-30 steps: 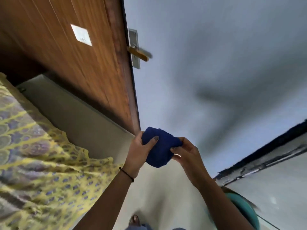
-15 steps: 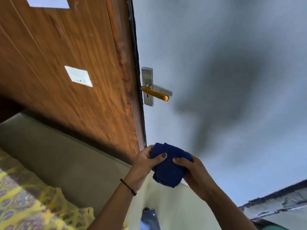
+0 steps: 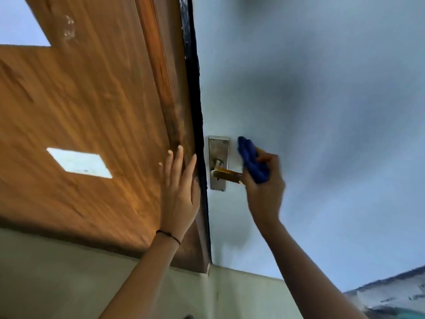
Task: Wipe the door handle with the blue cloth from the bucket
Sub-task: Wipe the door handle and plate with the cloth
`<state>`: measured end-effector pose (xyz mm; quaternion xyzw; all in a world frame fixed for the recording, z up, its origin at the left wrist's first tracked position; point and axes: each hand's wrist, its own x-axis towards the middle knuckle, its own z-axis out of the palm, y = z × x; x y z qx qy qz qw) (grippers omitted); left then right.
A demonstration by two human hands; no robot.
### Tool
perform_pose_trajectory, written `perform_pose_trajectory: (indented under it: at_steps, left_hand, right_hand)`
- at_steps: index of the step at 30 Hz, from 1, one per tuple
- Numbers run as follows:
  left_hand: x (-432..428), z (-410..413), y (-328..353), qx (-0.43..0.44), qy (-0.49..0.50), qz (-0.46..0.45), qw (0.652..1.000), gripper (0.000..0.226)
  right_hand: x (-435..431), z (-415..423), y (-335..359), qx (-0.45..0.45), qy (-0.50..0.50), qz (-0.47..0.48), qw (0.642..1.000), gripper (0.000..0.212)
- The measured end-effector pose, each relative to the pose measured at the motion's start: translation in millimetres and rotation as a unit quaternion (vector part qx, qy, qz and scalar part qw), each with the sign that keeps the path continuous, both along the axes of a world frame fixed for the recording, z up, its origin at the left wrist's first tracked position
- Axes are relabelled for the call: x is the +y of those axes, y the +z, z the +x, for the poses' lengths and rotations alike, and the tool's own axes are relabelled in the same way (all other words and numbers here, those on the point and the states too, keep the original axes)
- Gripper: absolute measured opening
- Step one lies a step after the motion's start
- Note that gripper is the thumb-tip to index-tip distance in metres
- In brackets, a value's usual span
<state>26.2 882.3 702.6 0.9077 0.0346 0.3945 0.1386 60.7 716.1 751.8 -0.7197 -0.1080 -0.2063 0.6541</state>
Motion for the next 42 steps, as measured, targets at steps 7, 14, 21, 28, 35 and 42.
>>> perform_pose_trajectory:
  at_steps: [7, 14, 21, 28, 35, 42]
  left_hand:
    - [58.9, 53.8, -17.2, -0.080, -0.055, 0.310, 0.946, 0.071]
    - [65.2, 66.1, -22.1, -0.149, -0.088, 0.298, 0.939, 0.068]
    - [63.9, 68.6, -25.1, -0.164, -0.123, 0.250, 0.946, 0.073]
    - [67.0, 68.9, -24.3, -0.166, -0.146, 0.242, 0.945, 0.069]
    - [69.9, 67.5, -22.2, -0.160, -0.153, 0.252, 0.942, 0.069]
    - [68.9, 67.7, -22.5, -0.156, -0.138, 0.258, 0.944, 0.064]
  right_hand:
    - [52.5, 6.2, -53.1, -0.015, -0.024, -0.402, 0.915, 0.060]
    - [47.1, 21.4, -56.8, -0.049, -0.091, -0.505, 0.857, 0.042]
    - [73.5, 17.3, -60.1, -0.017, -0.171, -0.469, 0.867, 0.039]
    - [40.3, 23.8, -60.3, -0.005, -0.156, -0.521, 0.839, 0.040]
    - [32.6, 21.6, -64.0, 0.038, -0.169, -0.461, 0.870, 0.037]
    - [62.8, 21.5, -58.0, 0.013, -0.135, -0.484, 0.865, 0.040]
